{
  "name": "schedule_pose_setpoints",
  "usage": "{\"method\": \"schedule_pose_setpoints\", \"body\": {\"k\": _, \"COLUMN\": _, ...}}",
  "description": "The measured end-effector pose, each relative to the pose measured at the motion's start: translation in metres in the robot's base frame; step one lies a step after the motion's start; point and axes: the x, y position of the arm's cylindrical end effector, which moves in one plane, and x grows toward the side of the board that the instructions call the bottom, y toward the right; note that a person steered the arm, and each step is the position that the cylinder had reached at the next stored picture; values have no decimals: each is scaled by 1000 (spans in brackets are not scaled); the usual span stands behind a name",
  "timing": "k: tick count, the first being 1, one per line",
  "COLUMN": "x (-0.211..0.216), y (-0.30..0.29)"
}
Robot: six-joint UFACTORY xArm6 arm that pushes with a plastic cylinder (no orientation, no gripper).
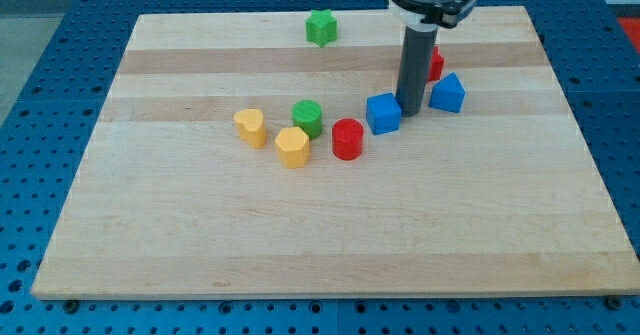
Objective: Push the cube to the top of the red circle
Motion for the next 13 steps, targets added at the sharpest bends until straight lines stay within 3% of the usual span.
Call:
{"method": "schedule_pose_setpoints", "body": {"k": 2, "x": 0, "y": -14}}
{"method": "schedule_pose_setpoints", "body": {"k": 4, "x": 0, "y": 19}}
{"method": "schedule_pose_setpoints", "body": {"k": 7, "x": 30, "y": 18}}
{"method": "schedule_pose_setpoints", "body": {"k": 11, "x": 30, "y": -32}}
{"method": "schedule_pose_setpoints", "body": {"k": 13, "x": 28, "y": 35}}
